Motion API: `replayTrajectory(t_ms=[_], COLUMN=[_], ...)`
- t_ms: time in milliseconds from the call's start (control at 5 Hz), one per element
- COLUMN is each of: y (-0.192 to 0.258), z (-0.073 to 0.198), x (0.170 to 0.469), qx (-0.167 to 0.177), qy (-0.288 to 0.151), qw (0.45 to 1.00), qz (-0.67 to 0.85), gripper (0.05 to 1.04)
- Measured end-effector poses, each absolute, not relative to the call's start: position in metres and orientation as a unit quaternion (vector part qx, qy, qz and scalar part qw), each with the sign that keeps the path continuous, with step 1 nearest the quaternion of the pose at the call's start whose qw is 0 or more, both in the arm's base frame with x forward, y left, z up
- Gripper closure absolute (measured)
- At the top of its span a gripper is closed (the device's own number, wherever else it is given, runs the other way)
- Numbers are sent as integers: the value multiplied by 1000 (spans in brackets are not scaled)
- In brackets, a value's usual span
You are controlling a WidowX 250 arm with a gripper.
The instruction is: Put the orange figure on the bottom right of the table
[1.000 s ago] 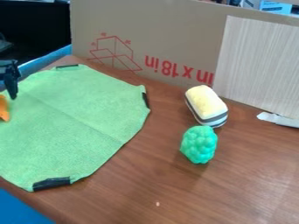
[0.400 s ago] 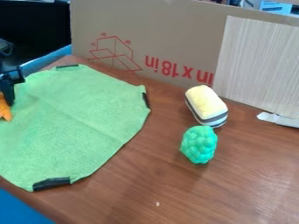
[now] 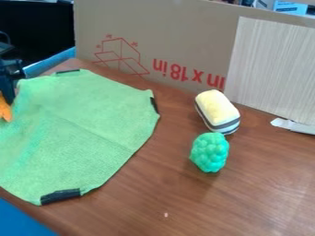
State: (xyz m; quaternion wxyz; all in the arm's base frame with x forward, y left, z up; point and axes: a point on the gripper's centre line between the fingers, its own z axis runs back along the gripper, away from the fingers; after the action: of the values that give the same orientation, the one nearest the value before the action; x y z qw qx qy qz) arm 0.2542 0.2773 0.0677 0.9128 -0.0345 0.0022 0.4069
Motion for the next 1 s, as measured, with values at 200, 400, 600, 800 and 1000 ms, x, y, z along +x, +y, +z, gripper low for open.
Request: replayTrajectory(t_ms=[200, 400, 600, 800, 1000], y=[264, 236, 195, 155, 114], z=[93, 107, 99, 85, 62], x=[248, 241, 236, 230, 220], qx=[13, 33, 74, 119, 111], qy=[-10, -35, -40, -36, 3], qw=[902, 908, 920, 923, 959], qz=[432, 417, 384, 364, 262], gripper=[716, 716, 716, 716, 716])
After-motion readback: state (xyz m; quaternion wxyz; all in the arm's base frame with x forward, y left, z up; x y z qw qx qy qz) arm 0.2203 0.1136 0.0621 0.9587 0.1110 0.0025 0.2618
